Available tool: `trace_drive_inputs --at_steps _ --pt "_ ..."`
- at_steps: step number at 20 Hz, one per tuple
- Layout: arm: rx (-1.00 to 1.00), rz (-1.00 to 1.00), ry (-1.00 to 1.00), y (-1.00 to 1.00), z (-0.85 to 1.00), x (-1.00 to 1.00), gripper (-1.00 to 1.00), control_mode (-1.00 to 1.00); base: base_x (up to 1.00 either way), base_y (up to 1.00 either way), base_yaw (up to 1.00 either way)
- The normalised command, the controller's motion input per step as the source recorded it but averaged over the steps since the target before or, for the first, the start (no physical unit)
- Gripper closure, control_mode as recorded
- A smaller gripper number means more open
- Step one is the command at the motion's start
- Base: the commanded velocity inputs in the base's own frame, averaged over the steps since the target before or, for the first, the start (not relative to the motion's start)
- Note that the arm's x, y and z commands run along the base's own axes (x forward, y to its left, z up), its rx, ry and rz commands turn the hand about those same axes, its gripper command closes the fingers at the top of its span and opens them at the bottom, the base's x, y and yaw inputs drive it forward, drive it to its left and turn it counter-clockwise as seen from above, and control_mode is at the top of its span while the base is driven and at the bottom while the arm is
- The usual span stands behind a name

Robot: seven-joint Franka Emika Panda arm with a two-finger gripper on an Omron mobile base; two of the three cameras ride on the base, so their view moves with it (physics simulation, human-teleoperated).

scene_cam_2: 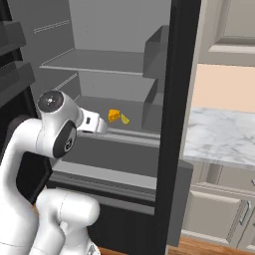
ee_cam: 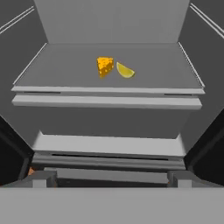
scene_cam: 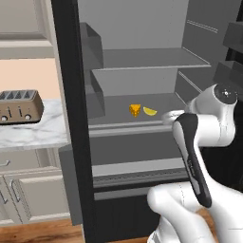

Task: Take the cheese, steak, and lemon wedge from the fridge and place them on the plate on the dining counter to create an appetizer plate.

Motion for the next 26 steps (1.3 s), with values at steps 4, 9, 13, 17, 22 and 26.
trace_drive_inputs --at_steps 4,9,13,17,22,26 --pt "0.0 0.0 -0.03 -0.01 -0.34 0.58 -1.0 -1.0 0.0 0.0 0.0" --pt "-0.03 0.0 -0.12 -0.02 -0.27 0.43 -1.0 -1.0 0.0 0.0 0.0" --pt "-0.02 0.0 0.08 -0.24 0.0 0.24 -1.0 -1.0 0.0 0.0 0.0" --pt "-0.04 0.0 0.2 -0.29 0.0 0.24 -1.0 -1.0 0.0 0.0 0.0" --pt "-0.07 0.01 0.12 -0.01 -0.02 0.45 -1.0 -1.0 0.0 0.0 0.0" --pt "-0.01 0.09 -0.02 -0.04 -0.09 0.48 -1.0 -1.0 0.0 0.0 0.0"
